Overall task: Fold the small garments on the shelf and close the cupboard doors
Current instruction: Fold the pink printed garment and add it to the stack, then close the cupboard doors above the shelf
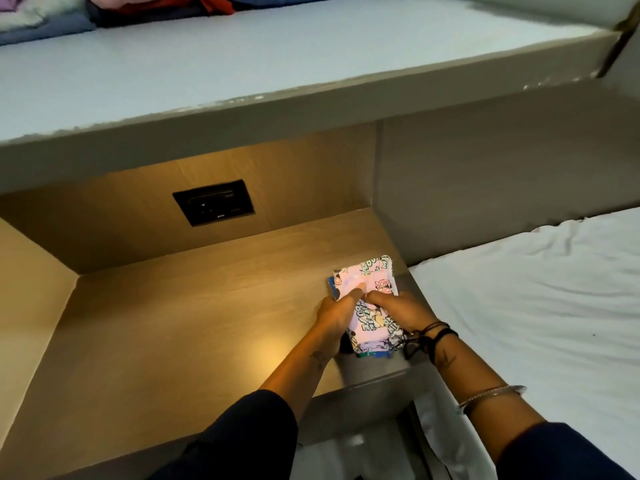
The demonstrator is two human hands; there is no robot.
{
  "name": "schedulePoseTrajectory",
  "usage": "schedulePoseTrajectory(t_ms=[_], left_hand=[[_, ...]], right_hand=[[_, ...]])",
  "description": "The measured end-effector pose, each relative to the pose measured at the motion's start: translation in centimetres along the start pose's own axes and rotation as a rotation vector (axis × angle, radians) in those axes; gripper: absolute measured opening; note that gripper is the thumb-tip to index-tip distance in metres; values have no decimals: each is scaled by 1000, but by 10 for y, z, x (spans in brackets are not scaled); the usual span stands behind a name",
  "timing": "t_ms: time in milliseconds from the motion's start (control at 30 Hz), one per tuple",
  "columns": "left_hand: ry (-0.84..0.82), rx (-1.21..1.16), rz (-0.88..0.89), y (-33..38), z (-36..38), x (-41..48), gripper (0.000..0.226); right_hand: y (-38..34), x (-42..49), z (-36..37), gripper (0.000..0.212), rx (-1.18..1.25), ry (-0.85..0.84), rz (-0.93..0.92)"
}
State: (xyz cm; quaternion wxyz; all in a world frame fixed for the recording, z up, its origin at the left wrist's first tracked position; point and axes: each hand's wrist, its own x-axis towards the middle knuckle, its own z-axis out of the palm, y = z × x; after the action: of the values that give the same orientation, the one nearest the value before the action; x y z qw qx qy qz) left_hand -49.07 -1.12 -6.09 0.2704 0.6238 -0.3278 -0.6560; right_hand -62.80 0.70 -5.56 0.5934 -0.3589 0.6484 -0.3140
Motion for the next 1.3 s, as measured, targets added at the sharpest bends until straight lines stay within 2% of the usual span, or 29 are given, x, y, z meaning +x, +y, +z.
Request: schedulePoseTrajectory(t_ms=[100, 233, 333, 400, 533, 633, 767, 900, 967, 1033, 1100, 1233, 1300], left_hand=[[-14, -169, 60, -9, -12, -17, 35], [-85, -299, 151, -25, -40, -65, 31], [-121, -343, 220, -32, -63, -104, 44], [-123, -376, 269, -32, -80, -132, 50], [-47, -359, 393, -11, -103, -195, 41], [-6, -297, 586, 11, -124, -252, 37], [-95, -250, 843, 45, -139, -326, 39], [-224, -296, 1057, 96, -137, -367, 37], [-273, -317, 1067, 134, -128, -372, 44], [-310, -326, 1030, 177, -116, -373, 57], [-316, -290, 981, 222, -103, -366, 60], [-346, -157, 887, 287, -77, -353, 38], [-359, -120, 827, 309, -62, -339, 35]], right_hand=[[6, -13, 13, 31, 76, -35, -27], [6, -56, 39, 21, 231, -172, -116], [1, -91, 60, 32, 261, -257, -230], [-6, -119, 78, 43, 271, -241, -293], [-32, -174, 105, 53, 288, -170, -395], [-67, -233, 126, 43, 274, -153, -546], [-112, -313, 135, 41, 279, -120, -802], [-161, -367, 131, 35, 220, -14, -1041], [-195, -378, 120, 32, 196, 65, -1092], [-233, -379, 106, 37, 186, 130, -1098], [-271, -371, 87, 40, 185, 158, -1073], [-337, -333, 52, 36, 225, 225, -943], [-366, -304, 32, 46, 171, 285, -913]])
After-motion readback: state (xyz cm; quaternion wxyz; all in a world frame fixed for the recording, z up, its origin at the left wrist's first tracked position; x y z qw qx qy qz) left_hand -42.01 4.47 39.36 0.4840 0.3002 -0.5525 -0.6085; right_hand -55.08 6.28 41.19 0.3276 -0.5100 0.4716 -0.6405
